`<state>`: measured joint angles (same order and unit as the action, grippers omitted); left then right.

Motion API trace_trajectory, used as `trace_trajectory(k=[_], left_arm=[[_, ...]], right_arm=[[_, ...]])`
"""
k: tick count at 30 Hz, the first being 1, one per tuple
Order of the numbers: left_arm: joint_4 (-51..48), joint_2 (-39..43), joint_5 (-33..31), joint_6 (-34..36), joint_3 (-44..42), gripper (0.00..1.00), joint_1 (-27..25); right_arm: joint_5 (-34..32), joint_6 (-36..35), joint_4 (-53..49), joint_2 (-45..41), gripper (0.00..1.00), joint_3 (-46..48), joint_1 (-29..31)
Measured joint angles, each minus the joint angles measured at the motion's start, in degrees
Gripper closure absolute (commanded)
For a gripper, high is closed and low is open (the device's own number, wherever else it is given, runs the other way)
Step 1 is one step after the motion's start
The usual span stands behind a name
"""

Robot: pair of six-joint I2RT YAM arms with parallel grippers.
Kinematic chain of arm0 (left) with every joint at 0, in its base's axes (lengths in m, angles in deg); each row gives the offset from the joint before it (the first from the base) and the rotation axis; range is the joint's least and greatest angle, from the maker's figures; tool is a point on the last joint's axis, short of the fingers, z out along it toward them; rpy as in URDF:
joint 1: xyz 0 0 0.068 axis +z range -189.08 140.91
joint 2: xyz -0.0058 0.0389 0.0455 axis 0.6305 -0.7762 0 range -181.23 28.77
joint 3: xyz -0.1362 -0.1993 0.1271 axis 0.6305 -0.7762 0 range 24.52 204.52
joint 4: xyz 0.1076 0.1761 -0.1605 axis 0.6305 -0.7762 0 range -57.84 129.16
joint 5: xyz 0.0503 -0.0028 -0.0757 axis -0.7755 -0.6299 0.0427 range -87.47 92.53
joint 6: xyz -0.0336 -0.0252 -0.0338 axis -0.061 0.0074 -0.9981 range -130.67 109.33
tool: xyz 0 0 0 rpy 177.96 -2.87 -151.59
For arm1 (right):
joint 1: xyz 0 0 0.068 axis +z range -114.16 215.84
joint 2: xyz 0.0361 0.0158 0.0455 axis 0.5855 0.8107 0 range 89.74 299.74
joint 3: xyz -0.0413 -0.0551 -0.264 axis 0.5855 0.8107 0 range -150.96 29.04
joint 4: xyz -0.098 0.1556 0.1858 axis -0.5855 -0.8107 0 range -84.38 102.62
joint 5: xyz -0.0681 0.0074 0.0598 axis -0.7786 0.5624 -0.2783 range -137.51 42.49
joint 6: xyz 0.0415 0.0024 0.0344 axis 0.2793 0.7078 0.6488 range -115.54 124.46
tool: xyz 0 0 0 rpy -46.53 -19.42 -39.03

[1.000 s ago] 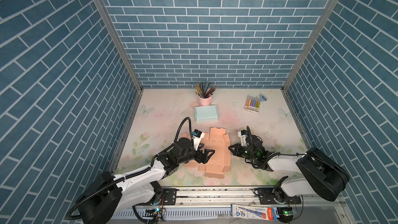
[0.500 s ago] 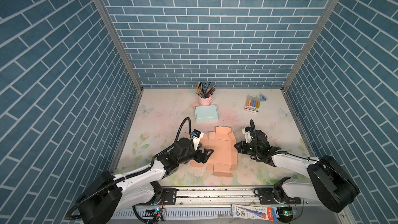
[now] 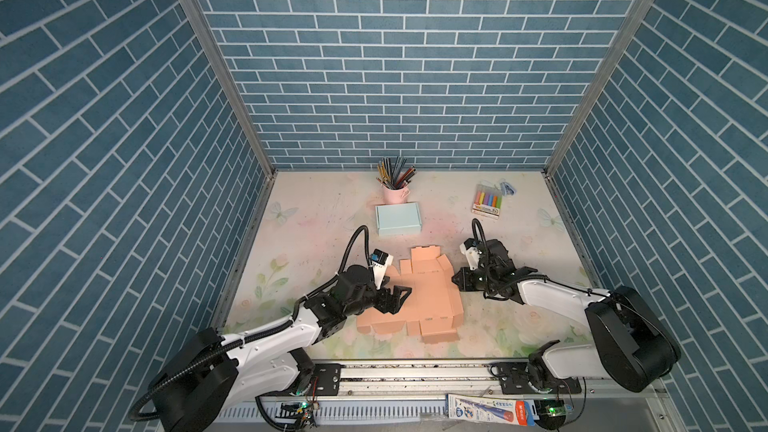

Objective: Fold the paper box

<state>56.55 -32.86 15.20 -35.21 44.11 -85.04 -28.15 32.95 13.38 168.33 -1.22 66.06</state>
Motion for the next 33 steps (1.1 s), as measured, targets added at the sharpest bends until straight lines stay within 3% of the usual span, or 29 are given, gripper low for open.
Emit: trace_trajectory(k=[8, 11, 24, 33], left_arm=[[0.0, 0.0, 0.0, 0.0, 0.0, 0.12, 0.0], [0.0, 0.2, -0.1, 0.0, 0.0, 0.12, 0.0], [0.3, 0.2, -0.2, 0.0, 0.0, 0.12, 0.0], [0.4, 0.2, -0.2, 0.0, 0.0, 0.12, 0.0]], right_arm=[[1.2, 3.4, 3.8, -3.4, 0.53, 4.9, -0.3], [1.9, 5.6, 5.7, -6.5, 0.48, 8.2, -0.5], [7.3, 10.7, 14.6, -5.8, 0.59, 13.3, -0.9], [8.2, 10.8, 17.6, -3.2, 0.75, 13.3, -0.9]])
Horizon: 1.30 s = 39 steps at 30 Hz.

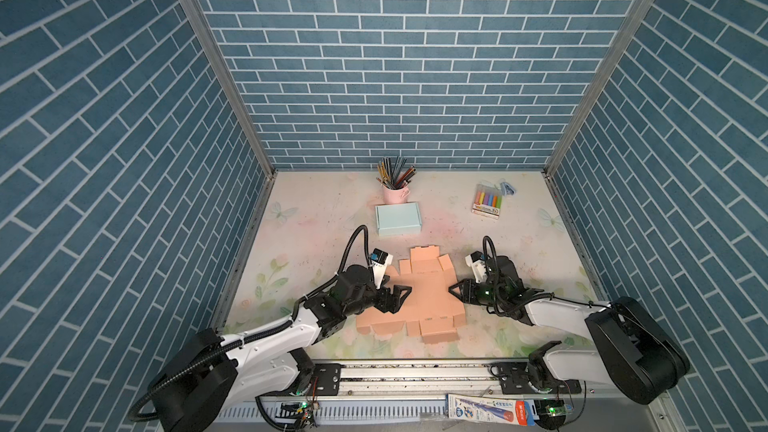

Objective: Fold the paper box

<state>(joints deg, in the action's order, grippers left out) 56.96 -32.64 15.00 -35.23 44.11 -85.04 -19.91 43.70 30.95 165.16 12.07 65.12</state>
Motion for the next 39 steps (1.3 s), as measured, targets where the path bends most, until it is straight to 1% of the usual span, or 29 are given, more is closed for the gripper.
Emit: trace_trajectory(k=[5, 7, 9, 13, 16, 19, 24, 33, 39], left_arm=[[0.1, -0.3, 0.0, 0.0, 0.0, 0.12, 0.0], [0.2, -1.1, 0.1, -0.1, 0.0, 0.18, 0.0], [0.3, -2.4, 0.2, -0.4, 0.3, 0.29, 0.0], [1.2, -5.5, 0.7, -0.5, 1.7, 0.58, 0.0], [2.4, -7.6, 0.9, -1.0, 3.0, 0.78, 0.0], [3.9, -9.9, 1.3, -1.6, 4.4, 0.91, 0.0], [5.9, -15.1, 2.1, -2.2, 7.5, 1.0, -0.1], [8.0, -26.2, 2.1, -2.3, 16.0, 1.0, 0.0], [8.9, -34.0, 2.4, -1.9, 22.4, 1.0, 0.9]], right_arm=[[0.1, 0.0, 0.6, 0.4, 0.83, 0.0, 0.0], [0.1, 0.0, 0.6, 0.4, 0.86, 0.0, 0.0], [0.1, 0.0, 0.6, 0.4, 0.89, 0.0, 0.0], [0.2, 0.0, 0.6, 0.4, 0.93, 0.0, 0.0], [0.3, 0.0, 1.0, 0.4, 0.95, 0.0, 0.0], [0.4, 0.0, 1.0, 0.4, 0.96, 0.0, 0.0], [0.5, 0.0, 1.0, 0.3, 0.97, 0.0, 0.0], [0.6, 0.0, 0.5, -0.8, 0.98, 0.0, 0.0], [0.6, 0.0, -0.1, -2.0, 0.98, 0.0, 0.0]])
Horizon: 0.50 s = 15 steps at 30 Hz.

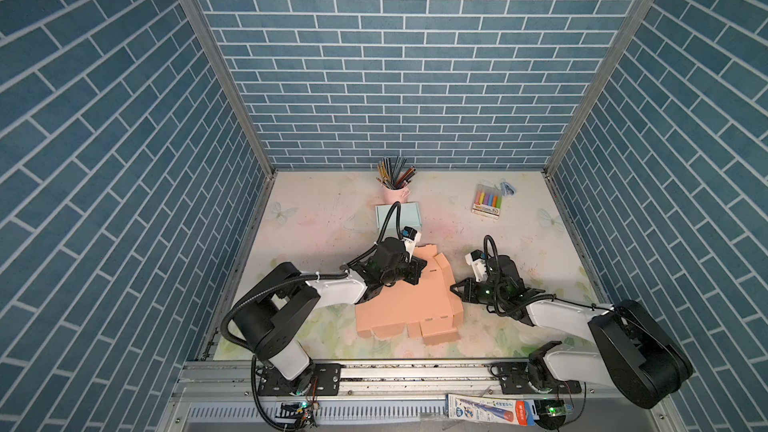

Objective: Fold the paper box

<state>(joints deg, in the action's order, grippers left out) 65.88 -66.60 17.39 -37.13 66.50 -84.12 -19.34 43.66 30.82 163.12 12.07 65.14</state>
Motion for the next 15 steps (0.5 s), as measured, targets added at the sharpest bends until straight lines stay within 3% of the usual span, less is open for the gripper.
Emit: trace_trajectory(k=[15], left_arm=[[0.0, -12.4, 2.2, 2.7, 11.8, 1.0, 3.6]], right_arm=[[0.2, -0.2, -1.7, -2.2, 0.98, 0.0, 0.0]])
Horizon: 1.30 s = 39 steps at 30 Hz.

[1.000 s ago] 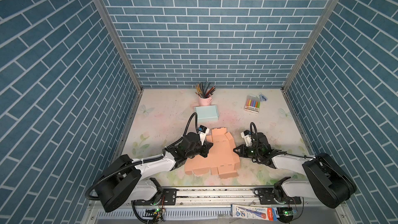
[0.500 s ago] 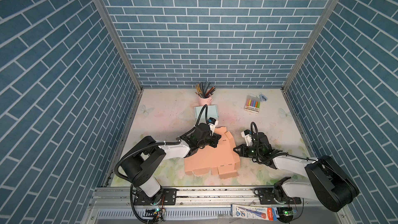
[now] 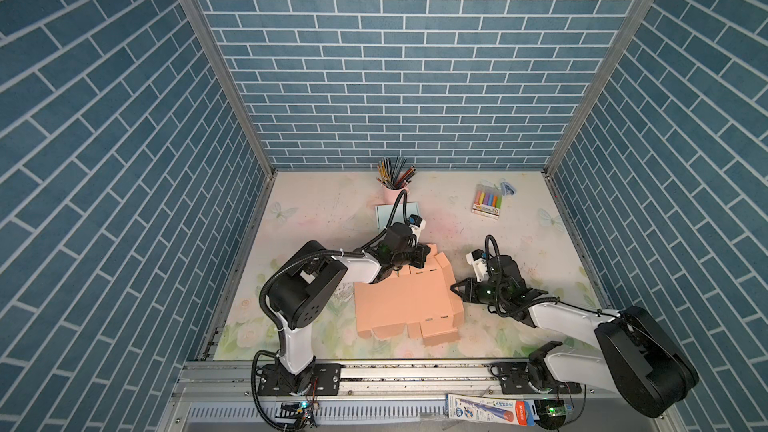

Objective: Fold the paper box

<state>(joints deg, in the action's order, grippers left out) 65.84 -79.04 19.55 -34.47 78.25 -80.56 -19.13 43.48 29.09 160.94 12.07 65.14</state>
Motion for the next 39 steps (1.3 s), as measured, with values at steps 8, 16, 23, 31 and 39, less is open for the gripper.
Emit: trace_trajectory(k=[8, 16, 23, 31, 39], left_arm=[[-0.2, -2.6, 1.3, 1.0, 3.6, 1.0, 0.0], [-2.7, -3.5, 1.3, 3.0, 4.4, 1.0, -1.2], [-4.3, -3.5, 1.3, 4.4, 4.4, 1.0, -2.1], [-5.0, -3.3, 1.2, 5.1, 4.4, 1.0, -2.4], [-5.4, -0.4, 1.1, 5.1, 2.0, 1.0, -3.8]], right_arm=[[0.0, 0.0, -0.9, -0.6, 0.98, 0.0, 0.0], [0.0, 0.0, -1.1, -0.6, 0.99, 0.0, 0.0], [0.0, -0.1, -1.2, -0.6, 0.99, 0.0, 0.0], [0.0, -0.1, -1.8, -0.6, 0.99, 0.0, 0.0], [-0.2, -0.4, -2.1, -0.7, 0.99, 0.0, 0.0]])
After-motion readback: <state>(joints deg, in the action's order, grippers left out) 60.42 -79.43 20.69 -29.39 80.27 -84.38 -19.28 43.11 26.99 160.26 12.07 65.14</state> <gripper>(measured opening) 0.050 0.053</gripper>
